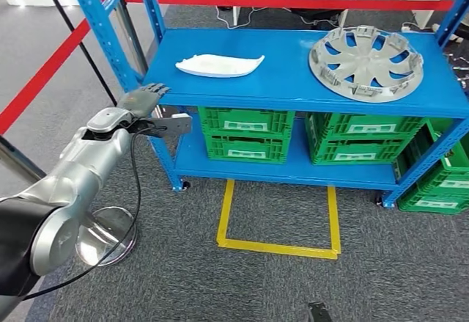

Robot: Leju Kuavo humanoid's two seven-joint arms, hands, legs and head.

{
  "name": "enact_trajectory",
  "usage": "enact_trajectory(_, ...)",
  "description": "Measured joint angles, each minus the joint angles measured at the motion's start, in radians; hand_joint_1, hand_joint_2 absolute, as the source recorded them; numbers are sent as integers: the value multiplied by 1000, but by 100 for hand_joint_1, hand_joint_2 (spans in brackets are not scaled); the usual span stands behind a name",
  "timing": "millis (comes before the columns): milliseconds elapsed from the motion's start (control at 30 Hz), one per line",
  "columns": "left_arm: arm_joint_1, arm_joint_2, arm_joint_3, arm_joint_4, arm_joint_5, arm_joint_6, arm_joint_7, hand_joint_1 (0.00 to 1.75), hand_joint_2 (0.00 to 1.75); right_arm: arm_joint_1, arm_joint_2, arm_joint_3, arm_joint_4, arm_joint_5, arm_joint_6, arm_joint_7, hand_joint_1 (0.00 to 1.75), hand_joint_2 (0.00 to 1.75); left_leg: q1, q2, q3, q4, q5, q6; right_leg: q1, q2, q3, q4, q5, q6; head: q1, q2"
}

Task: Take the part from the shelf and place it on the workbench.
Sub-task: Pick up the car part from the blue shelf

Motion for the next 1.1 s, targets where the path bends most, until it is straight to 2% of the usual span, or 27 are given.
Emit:
enact_trajectory(33, 1, 0, 0, 0, 0, 0, 0, 0, 0, -1, 0, 0, 0, 0, 0, 0, 0, 0, 1, 0, -1, 0, -1, -3, 1, 1, -2, 2, -4, -12, -6, 0)
enact_trajectory(67, 2, -1, -1, 0, 0, 0, 1, 0, 0, -1, 0, 0, 0, 0, 0, 0, 0, 0, 2, 1, -3, 4, -6, -6, 2, 3, -2, 2, -6, -19, -11, 0)
enact_trajectory(133, 2, -1, -2, 0, 0, 0, 1, 0, 0, -2, 0, 0, 0, 0, 0, 0, 0, 0, 3, 2, -34, 63, -35, -10, 1, 6, 2, 2, -11, -30, -15, 0)
enact_trajectory(167, 2, -1, -3, 1, 0, 0, 1, 0, 0, -2, 0, 0, 0, 0, 0, 0, 0, 0, 2, 3, -70, 124, -57, -11, 2, 7, 4, 1, -13, -35, -17, 0)
enact_trajectory(233, 6, 0, -3, 2, 0, 0, 2, 0, 0, -2, 0, 0, 0, 0, 0, 0, 0, 0, 1, 3, -162, 261, -93, -8, 4, 7, 9, 1, -18, -41, -19, 0)
enact_trajectory(267, 9, 0, -3, 3, 0, 0, 2, 0, 0, -2, 0, 0, 0, 0, 0, 0, 0, 0, 0, 3, -195, 298, -90, -5, 5, 7, 12, 1, -21, -44, -19, 0)
enact_trajectory(300, 12, 0, -3, 4, 0, 0, 2, 0, 0, -2, 0, 0, 0, 0, 0, 0, 0, 0, -1, 3, -211, 299, -67, -2, 5, 8, 17, 1, -25, -45, -19, 0)
enact_trajectory(333, 13, 1, -3, 4, 0, 0, 2, 0, 0, -2, 0, 0, 0, 0, 0, 0, 0, 0, -2, 3, -205, 262, -27, 2, 6, 8, 23, 1, -28, -44, -19, 0)
enact_trajectory(400, 11, 2, -3, 4, 0, 0, 2, 0, 0, -3, 1, 0, 0, 0, 0, 0, 0, 0, -6, 3, -157, 134, 61, 8, 7, 10, 35, 2, -38, -40, -19, 0)
enact_trajectory(433, 8, 3, -3, 4, 0, 0, 2, 0, 0, -4, 1, 0, 0, 0, 0, 0, 0, 0, -8, 3, -132, 76, 83, 9, 9, 11, 38, 2, -42, -36, -19, 0)
enact_trajectory(467, 5, 4, -3, 4, 0, 0, 2, 0, 0, -5, 1, 0, 0, 0, 0, 0, 0, 0, -9, 3, -117, 41, 89, 10, 10, 12, 39, 2, -45, -31, -19, 0)
enact_trajectory(500, 4, 4, -3, 4, 0, 0, 2, 0, 0, -5, 1, 0, 0, 0, 0, 0, 0, 0, -11, 2, -111, 27, 84, 11, 11, 13, 38, 0, -46, -26, -19, 0)
enact_trajectory(600, 4, 3, -3, 4, 0, 0, 2, 0, 0, -4, 1, 0, 0, 0, 0, 0, 0, 0, -9, 2, -105, 18, 78, 23, 9, 8, 32, 10, -59, -13, -18, 0)
enact_trajectory(667, 4, 3, -3, 4, 0, 0, 2, 0, 0, -4, 1, 0, 0, 0, 0, 0, 0, 0, -7, 3, -99, 16, 76, 33, 11, 2, -9, 95, -101, -7, -15, 0)
enact_trajectory(733, 5, 2, -3, 5, 0, 0, 2, 0, 0, -3, 1, 0, 0, 0, 0, 0, 0, 0, -9, 3, -94, 16, 71, 40, 12, -1, -78, 225, -149, -4, -12, 0)
enact_trajectory(767, 6, 1, -3, 6, 0, 0, 2, 0, 0, -3, 1, 0, 0, 0, 0, 0, 0, 0, -9, 2, -92, 16, 69, 42, 12, -1, -105, 267, -156, -2, -11, 0)
enact_trajectory(800, 8, 0, -3, 6, 0, 0, 2, 0, 0, -2, 1, 0, 0, 0, 0, 0, 0, 0, -10, 1, -89, 16, 66, 42, 12, -2, -115, 272, -143, -2, -10, 0)
enact_trajectory(833, 9, -1, -3, 7, 0, 0, 2, 0, 0, -3, 1, 0, 0, 0, 0, 0, 0, 0, -10, 0, -84, 17, 63, 41, 11, -2, -106, 238, -112, -2, -10, 0)
enact_trajectory(900, 9, -1, -3, 7, -1, -1, 3, 0, 0, -4, 1, 0, 0, 0, 1, 0, 0, 0, -10, -1, -74, 17, 54, 35, 12, -4, -48, 105, -36, -4, -9, 0)
enact_trajectory(933, 8, 0, -3, 8, -2, -1, 4, 0, 0, -5, 1, 0, 0, 0, 1, 0, 0, 0, -12, -2, -72, 19, 50, 30, 12, -4, -21, 48, -14, -7, -8, 0)
enact_trajectory(967, 7, 1, -3, 8, -2, -1, 4, 0, 0, -5, 1, 0, 0, 0, 2, 1, 0, 0, -13, -2, -71, 20, 48, 25, 13, -4, -5, 13, -5, -10, -8, 0)
enact_trajectory(1000, 6, 2, -3, 8, -3, -2, 5, 0, 0, -5, 1, 0, 0, 0, 2, 1, 0, 0, -14, -3, -72, 20, 47, 21, 15, -4, 1, 1, -7, -14, -9, 0)
enact_trajectory(1100, 5, 2, -4, 8, -5, -2, 5, 0, 0, -5, 1, 0, 0, 0, 2, 2, 0, 0, -10, -2, -76, 22, 41, 6, 16, -1, 2, -6, -7, -32, -12, 0)
